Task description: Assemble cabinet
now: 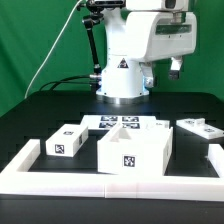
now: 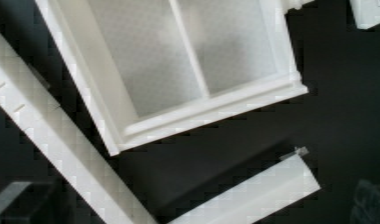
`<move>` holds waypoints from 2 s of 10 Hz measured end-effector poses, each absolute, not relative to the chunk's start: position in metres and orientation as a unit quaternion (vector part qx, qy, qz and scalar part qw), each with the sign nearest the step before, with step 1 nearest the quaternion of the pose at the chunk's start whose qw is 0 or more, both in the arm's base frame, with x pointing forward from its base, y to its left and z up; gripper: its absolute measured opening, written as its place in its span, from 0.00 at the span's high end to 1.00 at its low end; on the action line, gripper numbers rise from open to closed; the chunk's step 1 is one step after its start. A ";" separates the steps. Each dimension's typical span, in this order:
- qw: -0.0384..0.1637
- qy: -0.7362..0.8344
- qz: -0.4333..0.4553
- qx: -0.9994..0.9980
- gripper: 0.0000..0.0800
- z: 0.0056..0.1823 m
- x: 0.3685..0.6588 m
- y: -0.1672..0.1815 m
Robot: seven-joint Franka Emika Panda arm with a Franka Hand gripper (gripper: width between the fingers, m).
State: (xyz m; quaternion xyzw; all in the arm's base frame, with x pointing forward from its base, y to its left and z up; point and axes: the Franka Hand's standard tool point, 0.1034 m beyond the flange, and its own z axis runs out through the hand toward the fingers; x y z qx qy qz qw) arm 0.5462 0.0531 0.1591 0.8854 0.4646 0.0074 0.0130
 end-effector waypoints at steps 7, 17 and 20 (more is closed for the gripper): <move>0.008 0.523 -0.002 0.853 0.00 0.148 0.542 0.051; -0.002 0.606 0.000 0.796 0.00 0.096 0.509 0.057; -0.003 0.605 0.009 0.796 0.00 0.068 0.495 0.053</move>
Offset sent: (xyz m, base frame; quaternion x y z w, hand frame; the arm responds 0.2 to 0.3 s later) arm 0.0000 0.0000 0.0000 0.0000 0.0000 0.0000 1.0000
